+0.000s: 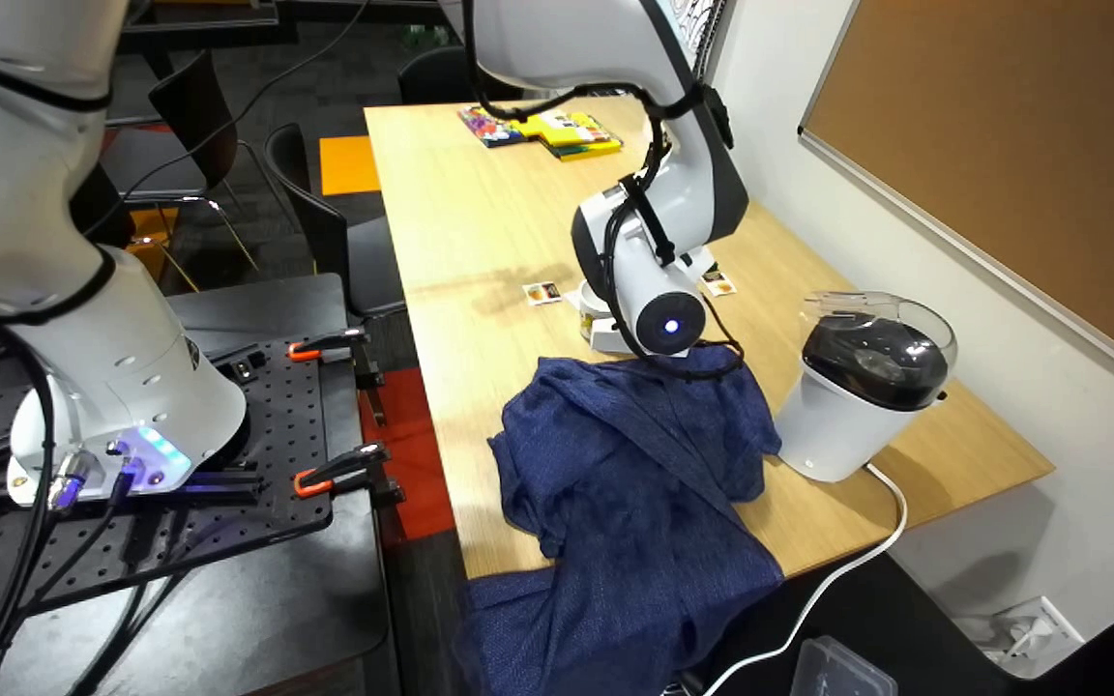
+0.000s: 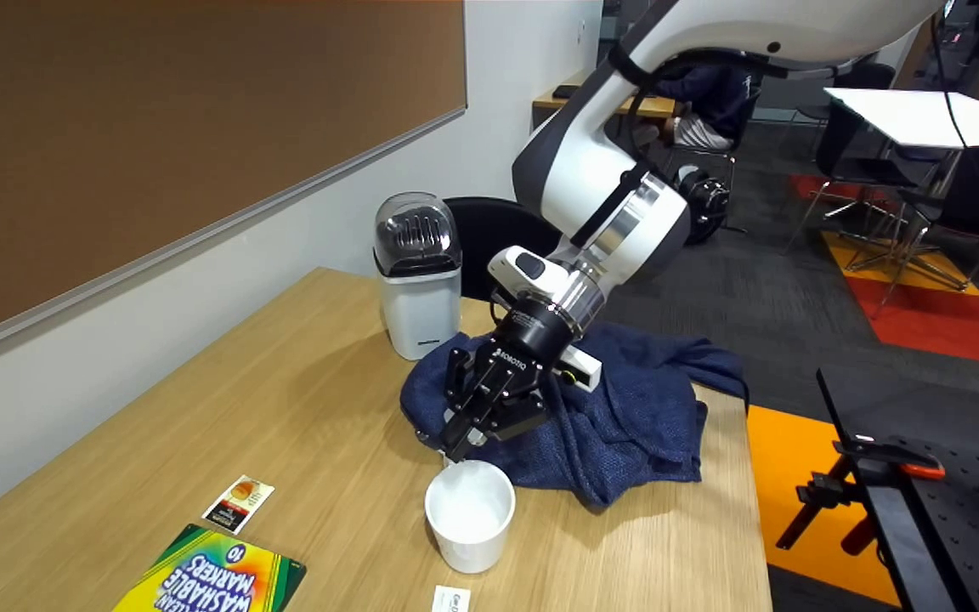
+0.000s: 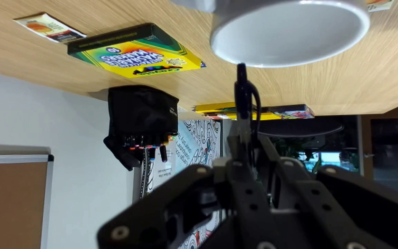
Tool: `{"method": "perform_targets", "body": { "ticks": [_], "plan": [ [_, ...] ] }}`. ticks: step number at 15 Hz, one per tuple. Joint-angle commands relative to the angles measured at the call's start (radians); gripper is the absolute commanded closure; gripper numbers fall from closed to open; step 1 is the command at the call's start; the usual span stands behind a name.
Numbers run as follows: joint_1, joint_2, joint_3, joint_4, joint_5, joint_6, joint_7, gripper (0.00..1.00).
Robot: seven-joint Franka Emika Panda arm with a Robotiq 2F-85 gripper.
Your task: Pick the black pen and place it in the white cup.
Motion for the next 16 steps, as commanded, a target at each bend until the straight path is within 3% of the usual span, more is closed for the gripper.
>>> {"method": "perform_targets", "body": {
  "ticks": [1, 9, 10, 12, 16],
  "plan": [
    [-0.012, 0.035, -0.012, 0.009, 0.009, -0.076, 0.011, 0.96],
    [-0.008, 0.055, -0.026, 0.008, -0.001, -0.113, 0.014, 0.96],
    [-0.006, 0.057, -0.026, 0.01, -0.004, -0.111, 0.021, 0.6],
    [-0.005, 0.059, -0.026, 0.012, -0.005, -0.112, 0.027, 0.52],
    [-0.005, 0.057, -0.026, 0.008, -0.005, -0.114, 0.037, 0.22]
  ]
}}
